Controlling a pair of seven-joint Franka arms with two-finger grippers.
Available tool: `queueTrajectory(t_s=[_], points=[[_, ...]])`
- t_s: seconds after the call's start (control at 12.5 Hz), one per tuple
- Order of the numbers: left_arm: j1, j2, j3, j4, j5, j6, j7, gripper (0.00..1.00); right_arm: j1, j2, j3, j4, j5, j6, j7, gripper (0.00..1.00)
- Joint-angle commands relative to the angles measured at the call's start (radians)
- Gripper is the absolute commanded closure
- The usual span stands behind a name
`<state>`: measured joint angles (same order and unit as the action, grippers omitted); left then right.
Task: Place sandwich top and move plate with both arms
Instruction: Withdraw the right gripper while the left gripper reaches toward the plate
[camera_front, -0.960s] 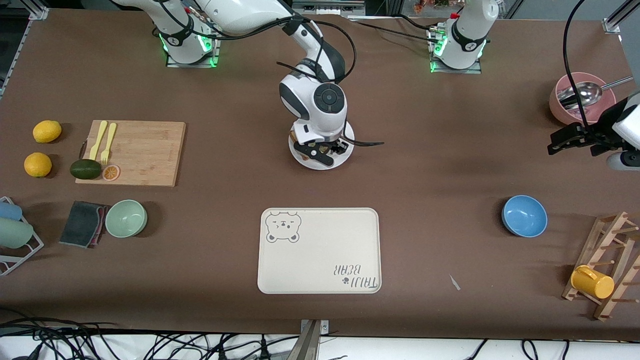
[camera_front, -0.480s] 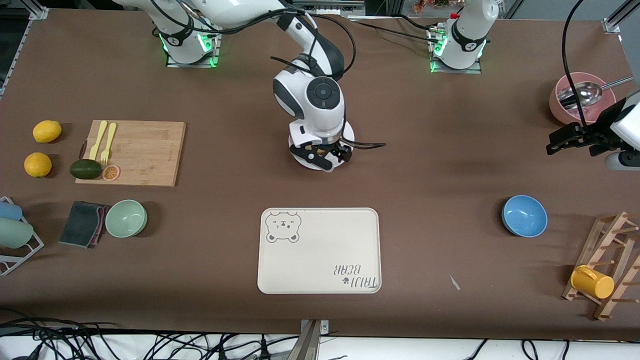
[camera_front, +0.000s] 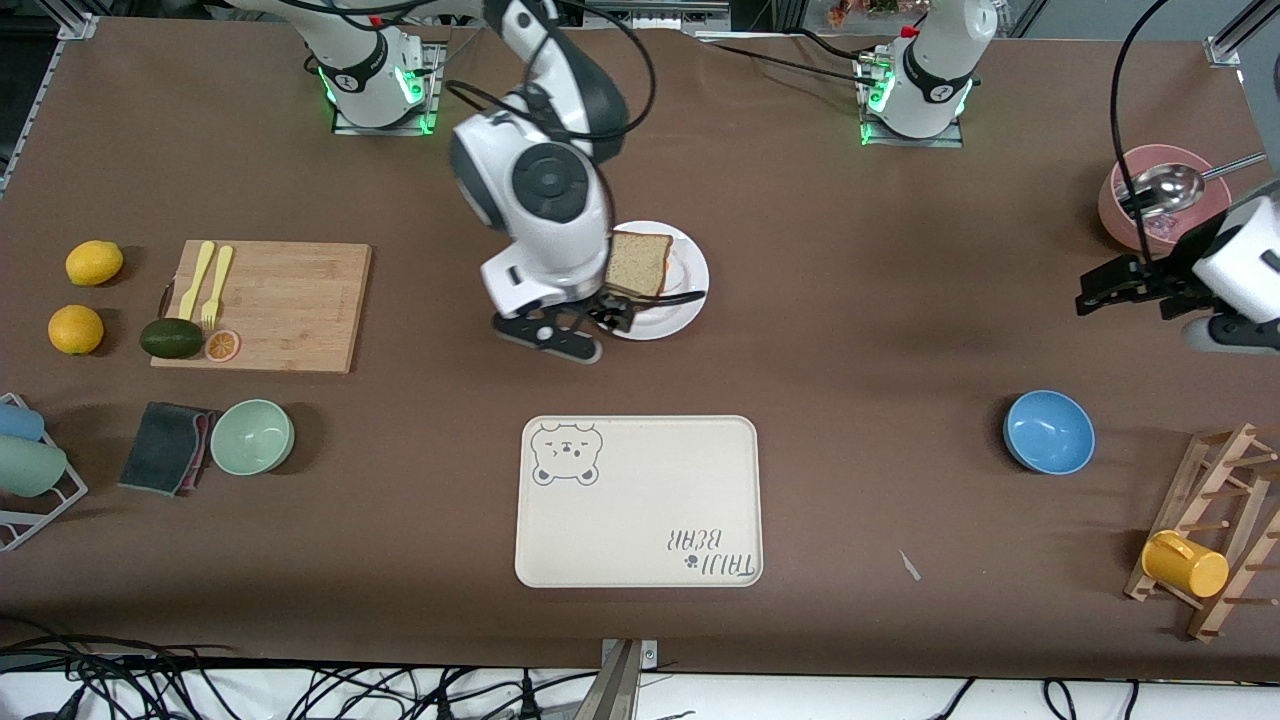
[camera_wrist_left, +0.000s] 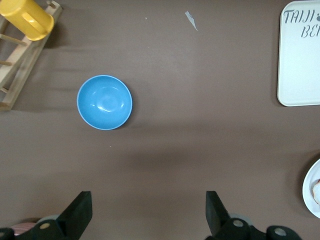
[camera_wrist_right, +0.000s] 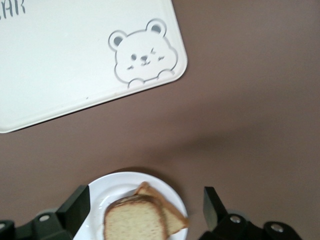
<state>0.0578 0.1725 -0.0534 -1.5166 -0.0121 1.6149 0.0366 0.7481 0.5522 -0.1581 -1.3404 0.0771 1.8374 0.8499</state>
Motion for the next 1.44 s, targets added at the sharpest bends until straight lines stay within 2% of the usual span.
queueTrajectory(t_s=[0.0,0.16,0.32,0.64,0.96,1.2,1.28,1.36], points=[[0.005,0.016,0.004,0.024,-0.022,0.002,0.003,0.00,-0.088,-0.037,-0.026,-0.013,0.029,-0.069,-0.216,0.00],[-0.007,0.018,0.004,0.079,-0.025,0.000,-0.046,0.00,-0.140,-0.049,-0.070,-0.013,0.029,-0.073,-0.377,0.00],[0.000,0.036,0.006,0.098,-0.081,0.002,-0.050,0.00,-0.162,-0.061,-0.128,-0.014,0.029,-0.079,-0.518,0.00],[0.002,0.064,0.006,0.099,-0.097,0.002,-0.037,0.00,-0.171,-0.080,-0.295,-0.013,0.032,-0.118,-0.774,0.00],[0.005,0.093,0.006,0.085,-0.222,0.029,-0.005,0.00,-0.171,-0.158,-0.426,-0.013,0.115,-0.178,-0.828,0.00],[0.005,0.143,0.004,0.085,-0.294,0.051,0.052,0.00,-0.183,-0.222,-0.433,-0.016,0.099,-0.265,-0.908,0.00],[0.005,0.151,0.006,0.085,-0.336,0.051,0.064,0.00,-0.240,-0.265,-0.402,-0.026,0.101,-0.302,-0.908,0.00],[0.001,0.157,0.004,0.084,-0.356,0.051,0.052,0.00,-0.313,-0.287,-0.327,-0.029,0.093,-0.308,-0.905,0.00]])
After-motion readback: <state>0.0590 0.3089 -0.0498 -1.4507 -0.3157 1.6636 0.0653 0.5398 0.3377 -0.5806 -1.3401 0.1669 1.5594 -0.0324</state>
